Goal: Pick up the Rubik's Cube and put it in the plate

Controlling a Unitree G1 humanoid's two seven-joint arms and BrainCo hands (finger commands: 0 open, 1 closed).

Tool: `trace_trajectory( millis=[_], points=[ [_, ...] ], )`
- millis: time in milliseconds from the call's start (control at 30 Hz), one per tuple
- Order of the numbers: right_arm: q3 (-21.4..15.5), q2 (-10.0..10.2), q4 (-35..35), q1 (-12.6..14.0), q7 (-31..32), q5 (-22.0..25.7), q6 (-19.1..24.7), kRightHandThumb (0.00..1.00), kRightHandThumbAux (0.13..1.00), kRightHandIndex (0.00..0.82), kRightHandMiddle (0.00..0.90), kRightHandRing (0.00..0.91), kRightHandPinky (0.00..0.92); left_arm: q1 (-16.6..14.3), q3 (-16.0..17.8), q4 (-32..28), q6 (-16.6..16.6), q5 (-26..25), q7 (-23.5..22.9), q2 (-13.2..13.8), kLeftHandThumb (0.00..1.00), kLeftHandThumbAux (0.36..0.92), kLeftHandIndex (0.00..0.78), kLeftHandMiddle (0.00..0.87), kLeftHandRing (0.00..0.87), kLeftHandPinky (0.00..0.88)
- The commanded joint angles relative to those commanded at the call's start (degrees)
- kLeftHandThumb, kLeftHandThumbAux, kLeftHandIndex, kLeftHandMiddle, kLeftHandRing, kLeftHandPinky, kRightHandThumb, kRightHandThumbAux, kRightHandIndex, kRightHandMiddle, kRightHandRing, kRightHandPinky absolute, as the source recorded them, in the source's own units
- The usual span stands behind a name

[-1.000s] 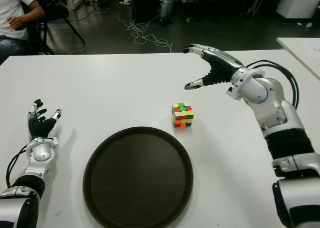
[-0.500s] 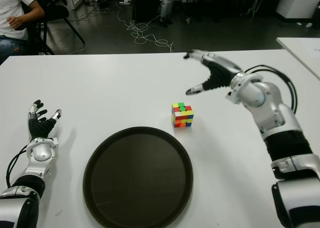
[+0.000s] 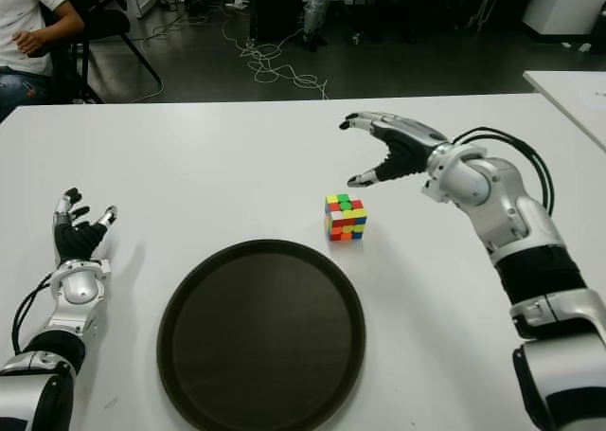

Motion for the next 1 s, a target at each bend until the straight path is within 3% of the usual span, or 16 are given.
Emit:
trace_trajectory(
  millis=[133,333,833,1000],
  points=[
    [1.21,-0.13,-0.1,-0.81,2.61,-1.42,2.33,0.357,0.559,0.0,0.0,0.064,0.187,-0.01,-0.05,-0.02,0.19,0.02,0.09,0.03,0.372,0.737,0.095,0.15,0.164,0.182],
    [2.59,-0.06,-0.65,-1.99,5.34,-3.34,5.35,0.335,0.484,0.0,0.0,0.008,0.081,-0.02,-0.26,-0.09,0.51,0.18,0.27,0.06,0.359,0.734,0.092,0.141,0.148,0.144],
    [4.23,0.1,0.56,-3.9,7.15,-4.56,6.35,0.345,0.491,0.0,0.0,0.0,0.027,0.19,-0.44,-0.34,-0.16,0.05,0.07,0.03,0.382,0.733,0.1,0.156,0.188,0.238],
    [4.26,0.14,0.61,-3.84,7.3,-4.25,6.25,0.323,0.473,0.0,0.0,0.0,0.058,0.23,-0.53,-0.23,-0.23,0.26,0.65,0.02,0.359,0.728,0.097,0.147,0.162,0.174]
  ],
)
